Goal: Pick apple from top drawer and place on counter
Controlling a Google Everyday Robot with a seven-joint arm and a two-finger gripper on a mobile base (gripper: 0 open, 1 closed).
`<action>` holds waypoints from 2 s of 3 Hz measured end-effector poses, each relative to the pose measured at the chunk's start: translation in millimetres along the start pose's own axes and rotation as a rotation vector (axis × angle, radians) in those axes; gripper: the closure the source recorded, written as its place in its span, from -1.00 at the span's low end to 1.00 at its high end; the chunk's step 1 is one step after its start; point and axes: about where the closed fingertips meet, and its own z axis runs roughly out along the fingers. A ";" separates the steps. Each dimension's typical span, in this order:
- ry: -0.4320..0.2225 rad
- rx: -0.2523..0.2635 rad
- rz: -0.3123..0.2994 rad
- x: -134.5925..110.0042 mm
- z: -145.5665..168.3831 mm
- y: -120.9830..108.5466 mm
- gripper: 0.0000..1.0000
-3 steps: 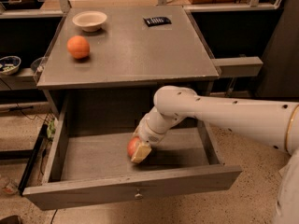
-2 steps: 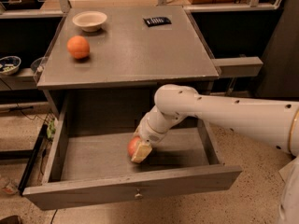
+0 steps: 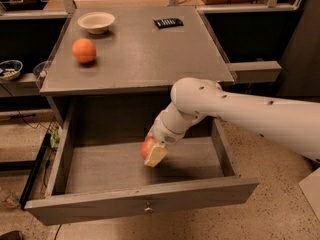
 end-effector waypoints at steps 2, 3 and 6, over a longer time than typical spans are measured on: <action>0.045 0.075 -0.033 -11.6 -57.4 -11.2 1.00; 0.040 0.068 -0.028 -12.0 -58.2 -15.5 1.00; 0.105 0.182 -0.031 -17.9 -132.4 -44.6 1.00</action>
Offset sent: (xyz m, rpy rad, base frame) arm 0.0158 -0.0304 0.0935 -0.0794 -0.1362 -0.0213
